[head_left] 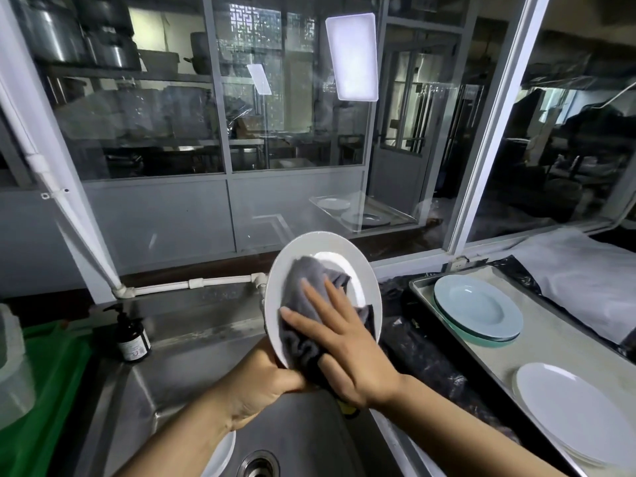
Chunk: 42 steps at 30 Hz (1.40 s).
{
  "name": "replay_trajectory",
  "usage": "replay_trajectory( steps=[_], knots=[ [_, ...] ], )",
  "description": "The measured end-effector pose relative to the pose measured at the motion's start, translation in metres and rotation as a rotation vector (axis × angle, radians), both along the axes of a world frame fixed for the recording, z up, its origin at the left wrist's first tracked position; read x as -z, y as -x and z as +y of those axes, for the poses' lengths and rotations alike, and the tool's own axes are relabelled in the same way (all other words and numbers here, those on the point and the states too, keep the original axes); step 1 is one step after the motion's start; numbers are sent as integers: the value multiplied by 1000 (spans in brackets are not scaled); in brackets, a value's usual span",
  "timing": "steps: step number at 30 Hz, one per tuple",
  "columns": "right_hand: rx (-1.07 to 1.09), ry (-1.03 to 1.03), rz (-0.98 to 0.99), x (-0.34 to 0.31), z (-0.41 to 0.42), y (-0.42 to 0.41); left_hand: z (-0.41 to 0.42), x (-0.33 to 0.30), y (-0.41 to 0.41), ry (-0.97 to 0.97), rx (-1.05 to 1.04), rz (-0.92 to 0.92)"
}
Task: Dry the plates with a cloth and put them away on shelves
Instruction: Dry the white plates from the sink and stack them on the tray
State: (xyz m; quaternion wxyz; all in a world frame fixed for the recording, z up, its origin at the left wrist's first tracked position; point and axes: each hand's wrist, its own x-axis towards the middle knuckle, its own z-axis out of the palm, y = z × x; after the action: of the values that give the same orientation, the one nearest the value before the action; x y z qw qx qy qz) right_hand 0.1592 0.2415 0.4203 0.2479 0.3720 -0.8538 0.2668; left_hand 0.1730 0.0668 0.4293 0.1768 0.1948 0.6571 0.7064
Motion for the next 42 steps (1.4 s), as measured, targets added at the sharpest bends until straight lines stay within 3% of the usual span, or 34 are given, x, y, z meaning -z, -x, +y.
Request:
replay_trajectory(
  steps=[4,8,15,27,33,38,42],
  knots=[
    [-41,-54,57,-16,-12,8,3,-4,1,27,-11,42],
    [81,-131,150,-28,-4,31,1,-6,2,50,-41,-6],
    [304,-122,9,-15,37,44,-6,4,-5,44,-101,-129],
    [95,7,-91,32,15,-15,5,-5,2,-104,-154,-152],
    [183,41,38,37,0,-14,18,-2,-2,-190,-65,-162],
    [308,56,193,33,-3,-17,24,0,-1,-108,-42,-67],
    [338,77,203,24,-5,-16,30,-1,2,-83,-44,-37]
  ],
)
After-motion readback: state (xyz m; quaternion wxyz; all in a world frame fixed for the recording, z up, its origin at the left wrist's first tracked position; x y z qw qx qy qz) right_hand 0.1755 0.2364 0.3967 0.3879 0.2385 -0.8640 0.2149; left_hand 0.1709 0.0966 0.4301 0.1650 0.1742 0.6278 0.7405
